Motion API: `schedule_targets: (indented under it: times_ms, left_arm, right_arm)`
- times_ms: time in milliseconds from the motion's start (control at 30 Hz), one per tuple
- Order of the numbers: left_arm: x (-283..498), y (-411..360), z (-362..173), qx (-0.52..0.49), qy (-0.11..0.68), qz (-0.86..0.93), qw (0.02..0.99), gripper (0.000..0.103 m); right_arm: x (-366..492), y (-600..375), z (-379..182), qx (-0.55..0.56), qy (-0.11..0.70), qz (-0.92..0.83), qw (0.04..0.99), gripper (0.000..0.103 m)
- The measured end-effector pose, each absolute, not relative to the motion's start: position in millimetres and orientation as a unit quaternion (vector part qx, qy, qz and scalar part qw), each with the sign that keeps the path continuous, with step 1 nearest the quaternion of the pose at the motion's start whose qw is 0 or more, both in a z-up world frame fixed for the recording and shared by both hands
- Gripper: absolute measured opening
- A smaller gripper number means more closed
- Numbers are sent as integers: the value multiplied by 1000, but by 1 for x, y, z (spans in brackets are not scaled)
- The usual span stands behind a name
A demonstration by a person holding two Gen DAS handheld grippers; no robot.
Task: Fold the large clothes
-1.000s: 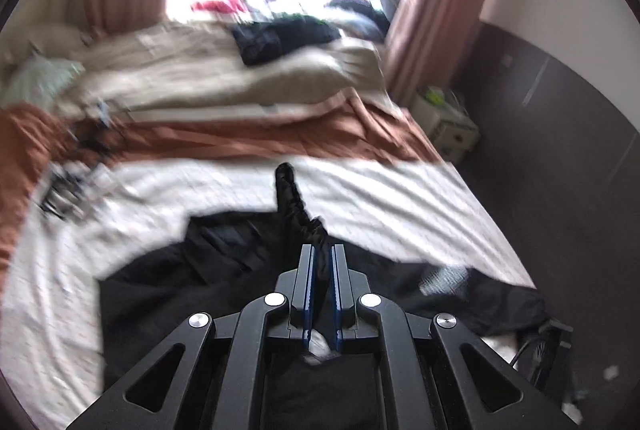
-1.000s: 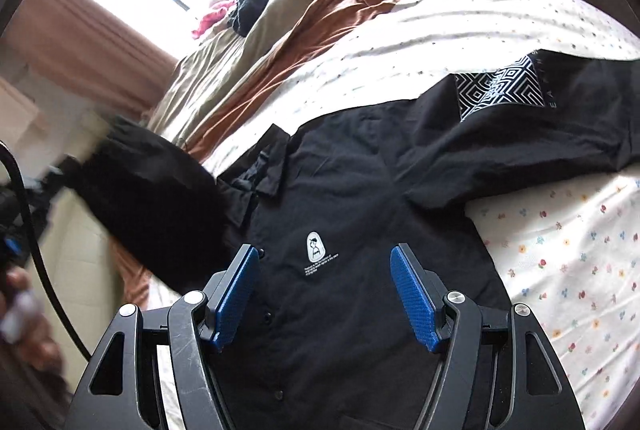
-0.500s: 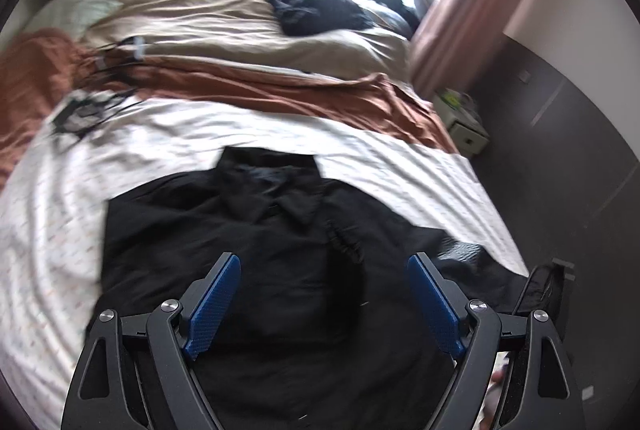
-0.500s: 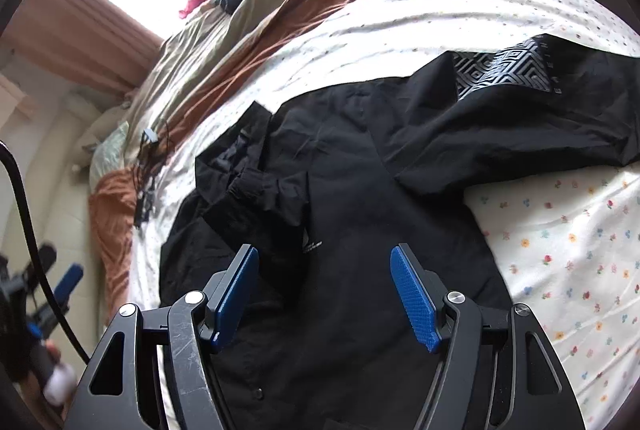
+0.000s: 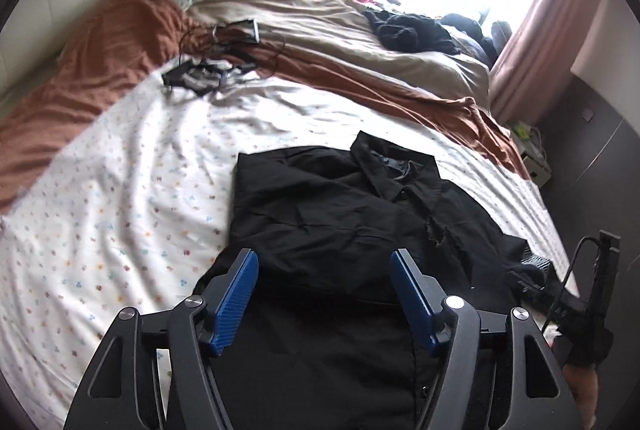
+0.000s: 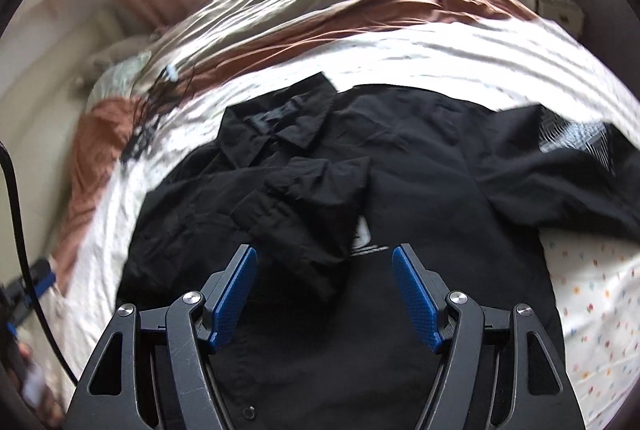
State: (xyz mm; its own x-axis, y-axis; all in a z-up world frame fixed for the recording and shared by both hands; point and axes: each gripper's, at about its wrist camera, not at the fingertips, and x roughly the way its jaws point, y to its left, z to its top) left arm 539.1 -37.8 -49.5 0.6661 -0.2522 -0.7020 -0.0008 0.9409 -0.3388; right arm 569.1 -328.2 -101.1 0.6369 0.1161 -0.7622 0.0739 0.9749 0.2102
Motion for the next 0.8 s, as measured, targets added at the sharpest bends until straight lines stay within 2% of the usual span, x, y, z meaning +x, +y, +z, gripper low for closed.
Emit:
schedule_targets:
  times_ms: [200,267,467,567,667,800]
  left_arm:
    - [551,-12,-91,-154,446,-40,881,62]
    - [557,-8,-102,-156,463,-41,872,55]
    - [575,-2,-137,-134,499,-27,856,42]
    - [580,3,-150,-125,510,-11,851,37]
    - [583,5,-164,-113,523,5,845,33]
    - [582,14,-172,-138,528,14,838,27]
  right_arm:
    - [583,-284,-121,31,433,21,901,70]
    - [589,-274,-134,2,443,8,896,70]
    - [603,-269,-156,-37,454,-23,890,70]
    - [602,-294,-151,-9,446,-53,893,69]
    - [596,-328,-138,59,431,-68,898,64]
    - [583,-366,-126,126,416,-94,896,61]
